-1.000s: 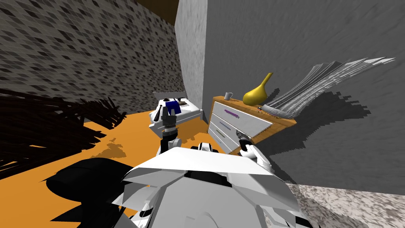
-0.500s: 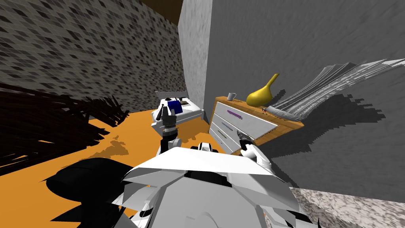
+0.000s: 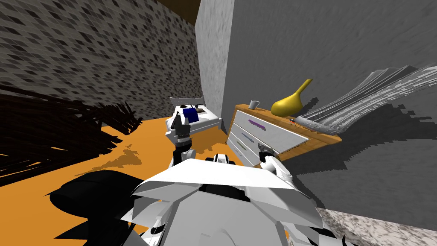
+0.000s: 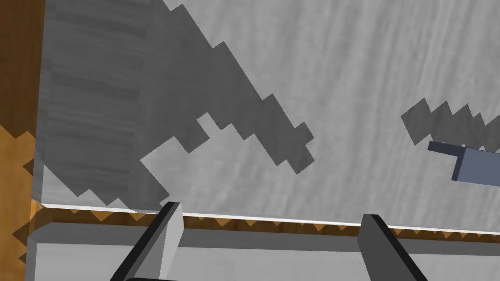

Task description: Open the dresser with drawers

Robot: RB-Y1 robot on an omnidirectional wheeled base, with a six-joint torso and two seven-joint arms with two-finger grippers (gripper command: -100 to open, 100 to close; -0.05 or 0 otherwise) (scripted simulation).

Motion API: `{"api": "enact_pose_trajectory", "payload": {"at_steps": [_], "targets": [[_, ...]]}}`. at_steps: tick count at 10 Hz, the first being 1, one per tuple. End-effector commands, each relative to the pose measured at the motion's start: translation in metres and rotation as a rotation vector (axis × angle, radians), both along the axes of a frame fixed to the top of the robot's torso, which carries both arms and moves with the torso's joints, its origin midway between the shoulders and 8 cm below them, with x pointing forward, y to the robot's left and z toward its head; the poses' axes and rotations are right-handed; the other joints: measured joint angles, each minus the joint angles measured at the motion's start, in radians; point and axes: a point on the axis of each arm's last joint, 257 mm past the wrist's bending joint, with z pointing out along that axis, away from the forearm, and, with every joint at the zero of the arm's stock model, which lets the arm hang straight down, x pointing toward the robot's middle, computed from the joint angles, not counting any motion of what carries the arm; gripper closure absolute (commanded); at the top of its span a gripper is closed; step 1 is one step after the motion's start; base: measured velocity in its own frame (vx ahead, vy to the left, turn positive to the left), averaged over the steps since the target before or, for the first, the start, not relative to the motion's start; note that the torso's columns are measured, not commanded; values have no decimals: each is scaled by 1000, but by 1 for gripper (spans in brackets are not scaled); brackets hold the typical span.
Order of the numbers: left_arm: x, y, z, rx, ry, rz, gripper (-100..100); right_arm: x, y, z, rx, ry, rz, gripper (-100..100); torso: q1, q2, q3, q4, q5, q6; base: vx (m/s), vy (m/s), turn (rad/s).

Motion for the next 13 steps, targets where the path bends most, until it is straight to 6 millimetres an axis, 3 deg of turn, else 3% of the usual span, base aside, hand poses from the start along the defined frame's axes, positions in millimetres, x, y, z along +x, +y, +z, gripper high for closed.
{"api": "enact_pose_trajectory", "payload": {"at_steps": [1, 2, 6, 7, 9, 13], "targets": [[0, 0, 0, 0, 0, 0, 0, -18, -16, -18, -26, 58, -33, -100, 1, 0, 0, 0, 0, 1, -2, 24, 12], [0, 0, 0, 0, 0, 0, 0, -21, -30, -16, -98, 91, -52, -100, 0, 1, 0, -1, -1, 3, 5, 59, 98], [0, 0, 0, 0, 0, 0, 0, -26, -33, -22, -100, 107, -59, -100, -3, 5, 3, 1, -2, 1, 11, 19, 21], [0, 0, 0, 0, 0, 0, 0, -30, -45, -18, -169, 137, -76, -100, -3, 5, 3, 2, -2, 1, 13, 68, 116], [0, 0, 0, 0, 0, 0, 0, -35, -49, -24, -170, 154, -82, -100, 3, 1, 1, 2, 0, -3, 25, 48, 33], [0, 0, 0, 0, 0, 0, 0, -51, -74, -24, -301, 236, -124, -100, 9, 5, 3, 6, -1, -12, 23, 62, 86]]}}
